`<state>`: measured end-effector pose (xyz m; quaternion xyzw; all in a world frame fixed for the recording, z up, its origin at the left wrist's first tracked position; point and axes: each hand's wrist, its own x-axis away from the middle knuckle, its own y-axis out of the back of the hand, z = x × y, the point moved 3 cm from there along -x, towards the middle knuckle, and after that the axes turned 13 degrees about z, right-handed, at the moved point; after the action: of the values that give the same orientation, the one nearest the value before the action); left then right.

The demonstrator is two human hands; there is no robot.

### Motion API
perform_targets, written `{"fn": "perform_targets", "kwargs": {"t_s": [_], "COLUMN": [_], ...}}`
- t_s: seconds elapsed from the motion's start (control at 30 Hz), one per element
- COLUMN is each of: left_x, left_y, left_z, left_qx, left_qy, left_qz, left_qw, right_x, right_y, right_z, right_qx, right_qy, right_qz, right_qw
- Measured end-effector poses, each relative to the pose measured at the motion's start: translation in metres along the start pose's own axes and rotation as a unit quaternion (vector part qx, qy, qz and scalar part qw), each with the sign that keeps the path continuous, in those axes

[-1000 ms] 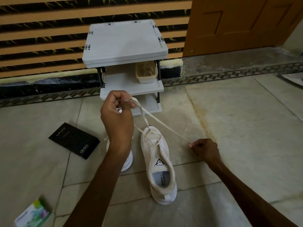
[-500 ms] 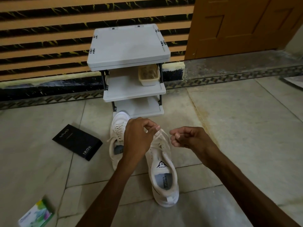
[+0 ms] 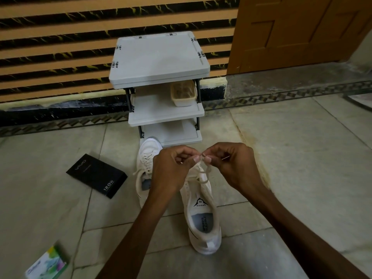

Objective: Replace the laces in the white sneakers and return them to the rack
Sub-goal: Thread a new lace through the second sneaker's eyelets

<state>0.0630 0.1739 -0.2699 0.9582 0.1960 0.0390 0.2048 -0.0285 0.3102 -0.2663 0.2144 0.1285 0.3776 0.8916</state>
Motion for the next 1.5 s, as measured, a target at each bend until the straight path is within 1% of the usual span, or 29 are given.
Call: {"fn": "perform_targets", "kwargs": {"t_s": [0.1, 0.2, 0.33, 0.4, 0.53, 0.6, 0.7, 0.8, 0.9, 1.0, 1.07, 1.17, 1.3, 1.5], "left_x": [0.0, 0.001, 0.003, 0.005, 0.007, 0.007, 0.007, 0.009, 0.011, 0.014, 0.014, 0.014, 0.011, 0.009], "left_y": [0.003, 0.003, 0.004, 0.006, 0.007, 0.007, 0.008, 0.01, 0.012, 0.011, 0.011, 0.013, 0.015, 0.015], "left_z": [-0.001, -0.002, -0.003, -0.004, -0.01, -0.012, -0.014, -0.016, -0.018, -0.018, -0.017, -0.017, -0.016, -0.016], "left_qx": [0.002, 0.004, 0.004, 0.004, 0.008, 0.011, 0.013, 0.032, 0.039, 0.05, 0.054, 0.074, 0.077, 0.08], "left_qy": [0.003, 0.014, 0.024, 0.017, -0.003, -0.009, -0.012, -0.014, -0.013, -0.011, -0.007, 0.003, 0.007, 0.002], "left_qz": [0.011, 0.009, -0.002, -0.002, 0.004, 0.01, 0.015, 0.016, 0.014, 0.008, 0.005, 0.016, 0.037, 0.05], "left_qw": [1.0, 1.0, 1.0, 1.0, 1.0, 1.0, 1.0, 0.999, 0.999, 0.999, 0.999, 0.997, 0.996, 0.996], "right_x": [-0.001, 0.0, 0.0, 0.0, -0.001, -0.003, -0.006, -0.005, 0.0, 0.004, 0.004, 0.002, 0.0, -0.002], "right_y": [0.002, 0.001, -0.001, 0.0, 0.0, 0.0, 0.0, 0.0, -0.002, -0.004, -0.004, -0.005, -0.002, 0.0], "right_z": [0.001, 0.005, 0.007, 0.006, 0.009, 0.012, 0.016, 0.018, 0.018, 0.015, 0.014, 0.013, 0.014, 0.013], "right_qx": [0.0, 0.001, -0.035, -0.047, -0.007, 0.001, -0.016, -0.029, -0.088, -0.142, -0.16, -0.174, -0.182, -0.155], "right_qy": [-0.008, 0.016, 0.03, 0.018, -0.009, -0.026, -0.04, -0.026, -0.006, -0.022, -0.038, -0.04, -0.032, -0.034], "right_qz": [-0.008, 0.009, 0.028, 0.043, 0.046, 0.061, 0.079, 0.097, 0.133, 0.127, 0.119, 0.114, 0.111, 0.121], "right_qw": [1.0, 1.0, 0.999, 0.998, 0.999, 0.998, 0.996, 0.995, 0.987, 0.982, 0.979, 0.977, 0.977, 0.98]}}
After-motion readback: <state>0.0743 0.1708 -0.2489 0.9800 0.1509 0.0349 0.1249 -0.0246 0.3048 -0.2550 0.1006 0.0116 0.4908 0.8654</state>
